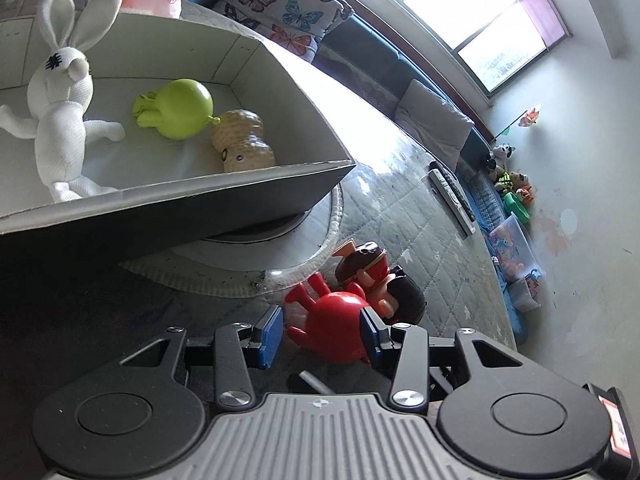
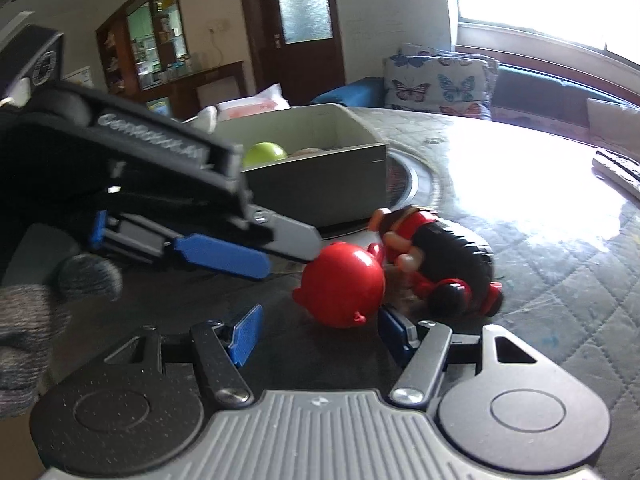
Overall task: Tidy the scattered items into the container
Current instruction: 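Move the left gripper toward the red round toy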
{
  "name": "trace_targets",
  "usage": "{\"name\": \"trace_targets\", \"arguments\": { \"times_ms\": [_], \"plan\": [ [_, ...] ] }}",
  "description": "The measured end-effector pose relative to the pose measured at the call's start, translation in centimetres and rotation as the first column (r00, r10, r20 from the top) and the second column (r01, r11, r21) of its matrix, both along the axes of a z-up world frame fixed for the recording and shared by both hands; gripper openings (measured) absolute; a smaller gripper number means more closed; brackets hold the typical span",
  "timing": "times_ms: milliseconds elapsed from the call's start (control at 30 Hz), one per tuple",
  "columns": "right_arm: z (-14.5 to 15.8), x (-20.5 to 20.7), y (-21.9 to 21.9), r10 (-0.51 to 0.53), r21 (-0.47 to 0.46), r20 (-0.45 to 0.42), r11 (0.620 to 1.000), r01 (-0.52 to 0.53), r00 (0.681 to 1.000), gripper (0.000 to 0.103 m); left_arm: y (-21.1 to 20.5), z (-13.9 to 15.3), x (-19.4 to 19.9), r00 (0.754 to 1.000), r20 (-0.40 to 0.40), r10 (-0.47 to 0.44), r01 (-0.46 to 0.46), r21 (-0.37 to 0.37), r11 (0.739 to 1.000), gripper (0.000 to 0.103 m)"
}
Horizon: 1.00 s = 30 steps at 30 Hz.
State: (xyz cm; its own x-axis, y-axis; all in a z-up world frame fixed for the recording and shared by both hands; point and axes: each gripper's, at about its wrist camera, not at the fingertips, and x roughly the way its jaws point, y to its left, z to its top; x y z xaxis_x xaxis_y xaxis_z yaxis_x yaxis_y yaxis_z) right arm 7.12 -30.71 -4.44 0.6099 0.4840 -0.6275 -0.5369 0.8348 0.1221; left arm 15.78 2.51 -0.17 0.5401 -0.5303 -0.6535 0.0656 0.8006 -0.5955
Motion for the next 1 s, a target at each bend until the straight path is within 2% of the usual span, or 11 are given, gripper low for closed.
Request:
{"name": "trace_targets", "arguments": {
  "times_ms": [300, 433, 800, 1000],
  "plan": [
    [0.2, -2.5, 1.5, 0.064, -0.013, 0.009, 0.998, -0.063, 0.998, 0.066, 0.5, 0.1, -1.6, 1.0, 0.003, 0.011, -0.011, -0.008, 1.0, 0.045],
    [0.6, -3.2, 1.4, 0.05, -0.021, 0.024, 0.999, -0.049, 0.998, 0.066, 0.9, 0.3, -2.3, 1.0, 0.007, 0.023, -0.023, -0.018, 1.0, 0.045],
    [1.5, -1.7, -0.2, -0.024, -0.004, 0.037, 1.0, 0.024, 0.999, 0.066, 0.3, 1.3, -1.0, 0.998, 0.041, 0.044, -0.044, -0.013, 0.999, 0.045],
    [1.3, -0.3, -0.3, -0.022, 0.0, 0.031, 1.0, 0.022, 0.999, 0.066, 0.1, 0.8, 0.3, 0.999, 0.015, 0.047, -0.046, -0.025, 0.999, 0.045]
  ]
}}
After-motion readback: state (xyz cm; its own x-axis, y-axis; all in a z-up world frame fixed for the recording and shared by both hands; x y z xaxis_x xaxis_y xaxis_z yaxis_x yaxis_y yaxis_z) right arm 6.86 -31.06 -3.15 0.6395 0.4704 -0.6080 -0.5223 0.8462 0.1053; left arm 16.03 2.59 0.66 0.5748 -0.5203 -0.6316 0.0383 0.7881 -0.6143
